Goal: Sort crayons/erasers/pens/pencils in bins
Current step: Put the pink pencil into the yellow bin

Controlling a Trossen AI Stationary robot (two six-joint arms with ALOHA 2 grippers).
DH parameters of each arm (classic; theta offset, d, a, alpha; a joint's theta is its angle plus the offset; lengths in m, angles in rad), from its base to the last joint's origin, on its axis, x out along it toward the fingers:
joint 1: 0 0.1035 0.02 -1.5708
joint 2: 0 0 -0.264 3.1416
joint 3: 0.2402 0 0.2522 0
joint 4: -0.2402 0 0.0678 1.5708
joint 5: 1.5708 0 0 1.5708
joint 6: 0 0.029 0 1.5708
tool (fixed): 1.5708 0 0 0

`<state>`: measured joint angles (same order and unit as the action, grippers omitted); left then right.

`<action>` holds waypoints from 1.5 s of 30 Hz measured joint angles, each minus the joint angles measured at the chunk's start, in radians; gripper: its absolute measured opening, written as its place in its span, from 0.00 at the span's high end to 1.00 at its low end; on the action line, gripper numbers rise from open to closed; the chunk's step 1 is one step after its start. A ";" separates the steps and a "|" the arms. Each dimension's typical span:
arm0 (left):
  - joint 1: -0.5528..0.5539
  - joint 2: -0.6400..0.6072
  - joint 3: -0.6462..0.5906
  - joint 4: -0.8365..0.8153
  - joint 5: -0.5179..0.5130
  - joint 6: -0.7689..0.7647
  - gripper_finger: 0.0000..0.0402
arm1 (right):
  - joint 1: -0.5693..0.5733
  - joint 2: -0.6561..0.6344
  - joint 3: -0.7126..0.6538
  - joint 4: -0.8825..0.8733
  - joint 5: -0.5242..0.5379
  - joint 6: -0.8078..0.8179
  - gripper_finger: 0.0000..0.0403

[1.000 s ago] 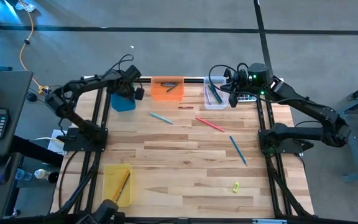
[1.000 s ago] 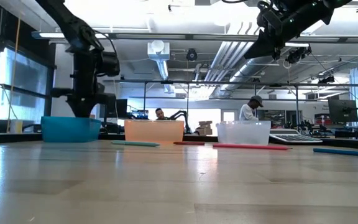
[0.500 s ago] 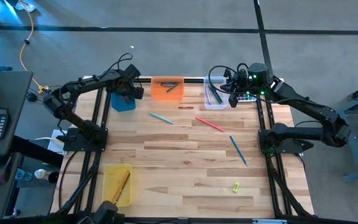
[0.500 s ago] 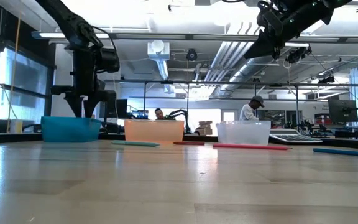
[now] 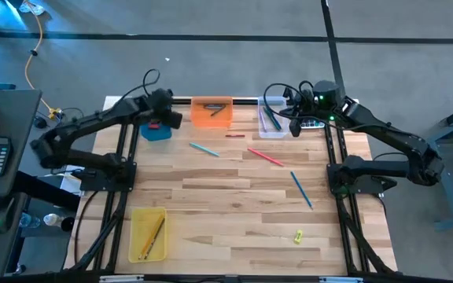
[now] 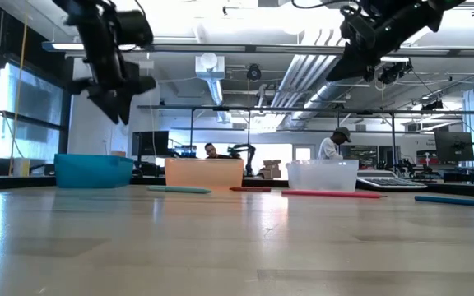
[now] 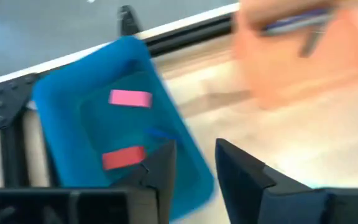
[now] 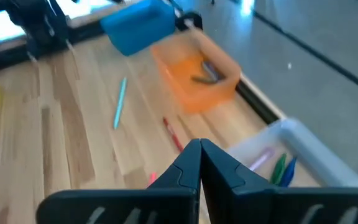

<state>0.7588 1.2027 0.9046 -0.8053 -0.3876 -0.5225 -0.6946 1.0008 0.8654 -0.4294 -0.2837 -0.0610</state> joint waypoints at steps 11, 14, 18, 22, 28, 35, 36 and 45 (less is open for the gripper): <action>-0.331 -0.253 -0.297 0.434 0.092 0.007 0.99 | 0.225 0.000 0.000 -0.255 0.209 0.108 1.00; -0.379 -0.283 -0.357 0.572 0.158 0.002 0.99 | 0.307 0.010 0.000 -0.290 0.264 0.222 1.00; -0.418 -0.288 -0.385 0.666 0.211 0.002 0.99 | 0.397 0.053 0.000 -0.325 0.319 0.333 1.00; -0.435 -0.284 -0.387 0.719 0.263 0.035 1.00 | 0.438 0.134 0.000 -0.340 0.315 0.416 0.97; -0.439 -0.284 -0.388 0.764 0.297 0.070 1.00 | 0.452 0.276 0.000 -0.324 0.258 0.430 0.81; -0.440 -0.284 -0.388 0.770 0.336 0.074 1.00 | 0.451 0.438 0.000 -0.273 0.232 0.367 0.68; -0.440 -0.284 -0.388 0.770 0.339 0.076 1.00 | 0.451 0.461 0.000 -0.268 0.236 0.353 0.68; -0.473 -0.284 -0.388 0.791 0.329 0.064 1.00 | 0.447 0.626 0.000 -0.238 0.276 0.319 0.68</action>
<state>0.2861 0.9192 0.5171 -0.0138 -0.0582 -0.4582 -0.2474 1.6272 0.8654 -0.6676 -0.0074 0.2578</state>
